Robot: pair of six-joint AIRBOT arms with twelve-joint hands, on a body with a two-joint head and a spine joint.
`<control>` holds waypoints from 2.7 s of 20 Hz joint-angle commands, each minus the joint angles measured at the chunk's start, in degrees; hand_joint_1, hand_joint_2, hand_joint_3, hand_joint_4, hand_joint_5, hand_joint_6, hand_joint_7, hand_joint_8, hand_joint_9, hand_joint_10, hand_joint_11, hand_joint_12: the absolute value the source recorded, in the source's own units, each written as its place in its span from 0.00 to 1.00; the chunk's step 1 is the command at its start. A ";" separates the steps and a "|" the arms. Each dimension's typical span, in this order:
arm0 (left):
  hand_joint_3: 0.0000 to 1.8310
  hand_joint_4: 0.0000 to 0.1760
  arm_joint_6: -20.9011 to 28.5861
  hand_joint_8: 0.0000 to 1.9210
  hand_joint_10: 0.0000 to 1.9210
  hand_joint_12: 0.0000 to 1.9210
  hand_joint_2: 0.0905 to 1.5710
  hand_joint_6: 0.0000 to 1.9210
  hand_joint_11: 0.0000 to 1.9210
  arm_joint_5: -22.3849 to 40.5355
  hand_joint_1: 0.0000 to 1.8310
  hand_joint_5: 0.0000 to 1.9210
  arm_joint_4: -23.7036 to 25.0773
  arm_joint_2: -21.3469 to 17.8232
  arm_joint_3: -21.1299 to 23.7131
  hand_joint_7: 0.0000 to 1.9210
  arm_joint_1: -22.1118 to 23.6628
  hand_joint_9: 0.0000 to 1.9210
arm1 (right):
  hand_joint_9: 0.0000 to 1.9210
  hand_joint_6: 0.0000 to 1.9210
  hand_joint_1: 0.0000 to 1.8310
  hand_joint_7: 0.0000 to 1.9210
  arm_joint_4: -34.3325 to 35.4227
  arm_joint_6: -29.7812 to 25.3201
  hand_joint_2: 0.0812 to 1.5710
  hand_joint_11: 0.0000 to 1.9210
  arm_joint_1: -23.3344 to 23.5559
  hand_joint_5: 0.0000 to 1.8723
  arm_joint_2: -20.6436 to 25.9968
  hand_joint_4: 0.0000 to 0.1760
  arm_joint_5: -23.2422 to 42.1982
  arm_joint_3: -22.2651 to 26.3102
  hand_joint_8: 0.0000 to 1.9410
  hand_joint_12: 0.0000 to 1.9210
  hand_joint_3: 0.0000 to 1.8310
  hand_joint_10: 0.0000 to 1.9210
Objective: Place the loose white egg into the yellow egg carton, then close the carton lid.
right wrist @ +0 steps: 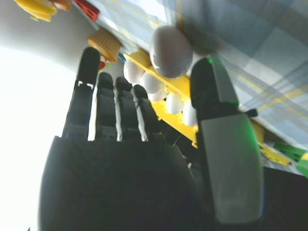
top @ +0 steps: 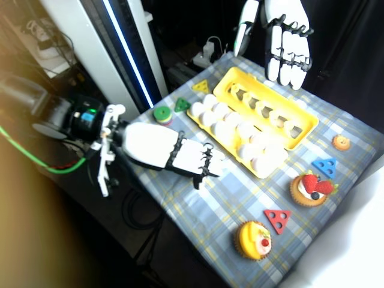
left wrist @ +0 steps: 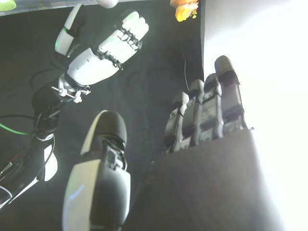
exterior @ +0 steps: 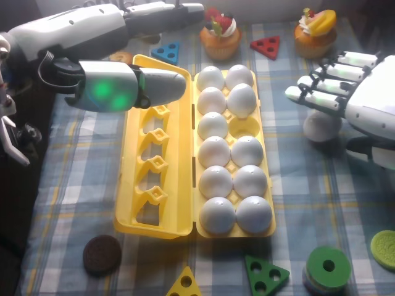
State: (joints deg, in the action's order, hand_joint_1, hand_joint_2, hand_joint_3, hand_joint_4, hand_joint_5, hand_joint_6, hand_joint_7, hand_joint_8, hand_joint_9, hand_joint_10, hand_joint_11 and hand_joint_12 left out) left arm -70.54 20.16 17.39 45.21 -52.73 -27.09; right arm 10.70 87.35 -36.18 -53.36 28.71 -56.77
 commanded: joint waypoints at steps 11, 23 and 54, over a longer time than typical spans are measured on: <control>0.00 0.37 0.25 0.00 0.00 0.43 0.82 0.00 0.00 6.96 0.21 0.07 -1.59 -0.22 -0.07 0.08 0.12 0.05 | 0.27 0.17 0.58 0.34 0.22 0.39 0.77 0.19 3.24 0.22 -4.41 0.00 0.48 -4.70 0.17 0.92 0.00 0.58; 0.00 0.30 0.13 0.00 0.00 0.31 0.82 0.00 0.00 7.36 0.23 0.06 -2.45 -0.59 -0.12 0.08 -0.59 0.04 | 0.43 0.74 0.64 0.43 -0.30 0.39 0.79 0.43 4.73 0.34 -0.05 0.00 5.99 -0.85 0.73 1.00 0.00 0.84; 0.00 0.04 -2.29 0.00 0.00 0.45 0.83 0.00 0.00 6.11 0.31 0.12 -5.46 -1.71 -0.26 0.11 -2.10 0.07 | 0.32 0.35 0.65 0.33 -7.59 0.40 0.70 0.24 13.16 0.23 -13.87 0.00 0.56 -6.31 0.26 0.85 0.00 0.46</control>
State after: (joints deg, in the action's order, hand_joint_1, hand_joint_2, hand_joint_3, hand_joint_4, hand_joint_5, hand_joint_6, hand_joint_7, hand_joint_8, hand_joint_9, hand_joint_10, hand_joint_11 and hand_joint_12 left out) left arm -72.88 20.01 12.86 43.64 -52.86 -29.58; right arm 3.60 87.33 -23.73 -67.59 23.46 -63.05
